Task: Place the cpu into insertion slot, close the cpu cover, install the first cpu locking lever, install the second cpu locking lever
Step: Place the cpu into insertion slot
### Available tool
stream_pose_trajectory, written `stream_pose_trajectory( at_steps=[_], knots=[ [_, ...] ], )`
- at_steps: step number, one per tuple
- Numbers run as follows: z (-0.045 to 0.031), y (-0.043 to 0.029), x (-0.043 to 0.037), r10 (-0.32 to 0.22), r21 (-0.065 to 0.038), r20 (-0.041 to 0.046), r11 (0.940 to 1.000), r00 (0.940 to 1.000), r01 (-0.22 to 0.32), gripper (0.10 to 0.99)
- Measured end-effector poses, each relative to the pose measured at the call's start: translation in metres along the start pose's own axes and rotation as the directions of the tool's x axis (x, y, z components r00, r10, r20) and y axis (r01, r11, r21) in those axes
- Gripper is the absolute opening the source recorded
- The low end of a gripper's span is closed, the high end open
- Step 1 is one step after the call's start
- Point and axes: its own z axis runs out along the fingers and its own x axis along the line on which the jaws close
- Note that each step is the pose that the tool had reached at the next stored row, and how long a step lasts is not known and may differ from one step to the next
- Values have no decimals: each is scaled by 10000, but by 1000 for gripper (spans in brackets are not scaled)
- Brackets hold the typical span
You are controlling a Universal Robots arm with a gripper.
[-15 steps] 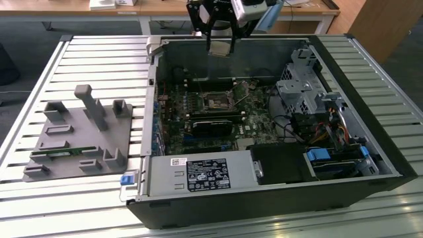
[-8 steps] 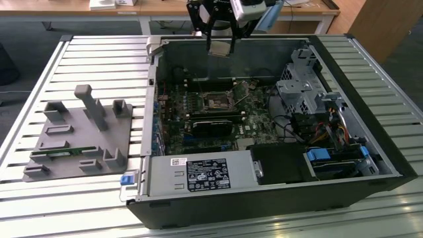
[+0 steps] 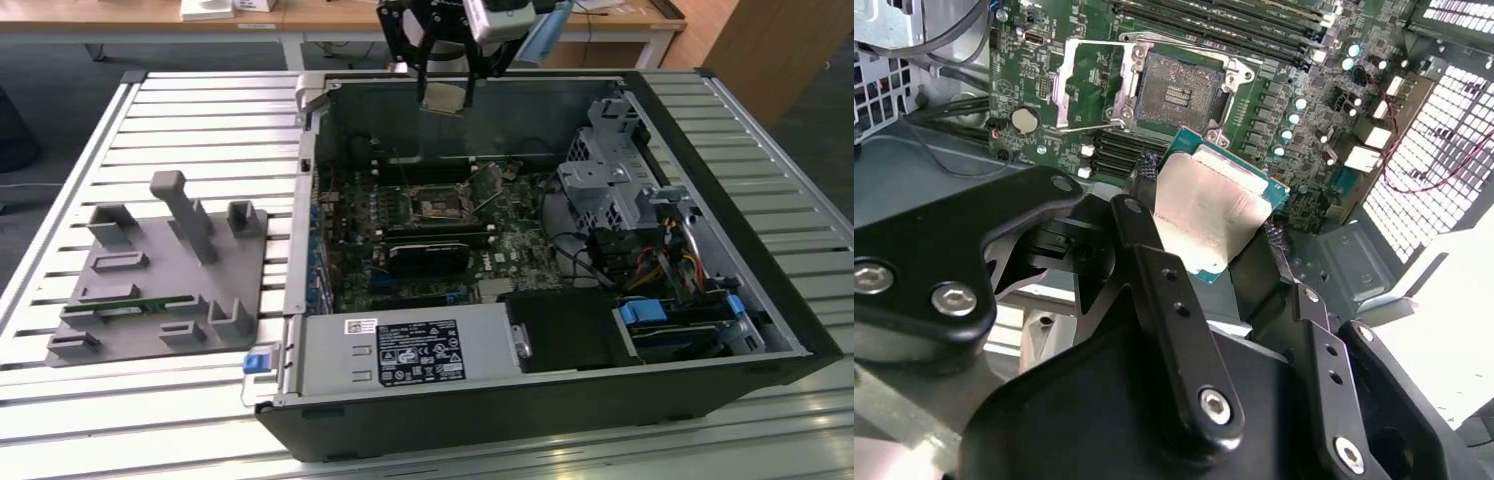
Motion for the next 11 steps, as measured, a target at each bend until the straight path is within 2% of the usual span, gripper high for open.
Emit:
stream_pose_trajectory(
  at_steps=[11],
  knots=[
    [0,0,0,299,-6,27,9996,9995,-299,541]
  ],
)
